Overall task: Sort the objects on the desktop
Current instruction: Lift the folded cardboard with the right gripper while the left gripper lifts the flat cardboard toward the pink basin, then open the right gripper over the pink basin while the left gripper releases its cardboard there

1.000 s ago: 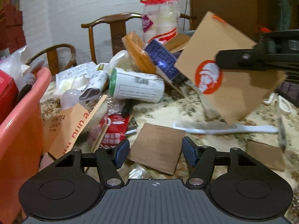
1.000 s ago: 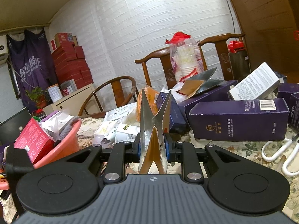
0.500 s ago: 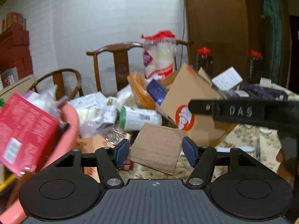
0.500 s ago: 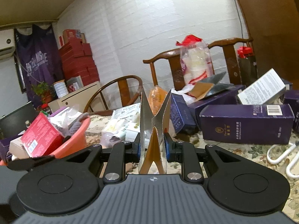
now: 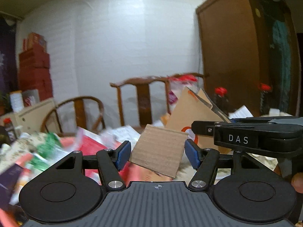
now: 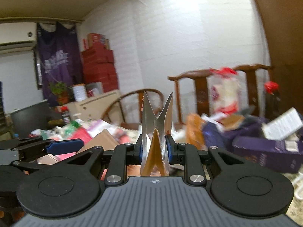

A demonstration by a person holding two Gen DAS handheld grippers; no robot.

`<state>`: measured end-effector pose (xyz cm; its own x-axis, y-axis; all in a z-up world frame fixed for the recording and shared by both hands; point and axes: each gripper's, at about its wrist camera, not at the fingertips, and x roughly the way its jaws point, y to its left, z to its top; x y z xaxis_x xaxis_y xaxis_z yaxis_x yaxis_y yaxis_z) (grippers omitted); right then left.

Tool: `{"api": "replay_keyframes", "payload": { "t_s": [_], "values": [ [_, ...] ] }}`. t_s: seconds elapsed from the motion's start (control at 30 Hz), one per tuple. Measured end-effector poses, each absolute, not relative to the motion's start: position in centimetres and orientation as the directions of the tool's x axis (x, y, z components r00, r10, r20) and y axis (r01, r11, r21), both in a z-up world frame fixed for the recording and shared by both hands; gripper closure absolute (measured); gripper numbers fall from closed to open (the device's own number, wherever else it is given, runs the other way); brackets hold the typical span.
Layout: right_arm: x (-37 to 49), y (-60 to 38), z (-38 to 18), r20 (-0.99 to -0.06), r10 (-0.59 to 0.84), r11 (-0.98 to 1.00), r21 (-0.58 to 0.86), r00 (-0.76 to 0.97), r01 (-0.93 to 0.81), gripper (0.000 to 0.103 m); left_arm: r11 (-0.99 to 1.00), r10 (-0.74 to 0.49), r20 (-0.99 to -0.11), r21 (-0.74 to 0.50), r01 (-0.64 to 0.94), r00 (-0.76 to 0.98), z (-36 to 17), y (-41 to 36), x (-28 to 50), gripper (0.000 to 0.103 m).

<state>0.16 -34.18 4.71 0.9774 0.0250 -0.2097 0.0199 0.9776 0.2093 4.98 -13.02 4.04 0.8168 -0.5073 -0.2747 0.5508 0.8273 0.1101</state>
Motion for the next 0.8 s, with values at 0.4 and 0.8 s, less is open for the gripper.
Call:
{"api": "replay_keyframes", "payload": {
  "t_s": [0.4,0.8],
  "values": [
    [7.2,-22.5,10.3,-0.158,0.249,0.959,0.178,0.956,-0.220,0.077,0.929,-0.302,-0.235,0.144,0.340,0.924,8.4,-2.5,10.1,0.038],
    [16.4,-17.8,6.1,-0.335,0.292,0.952,0.195,0.896,-0.238,0.077,0.956,-0.219,-0.380,0.101,0.276,0.899,3.4,0.9,17.5,0.026]
  ]
}}
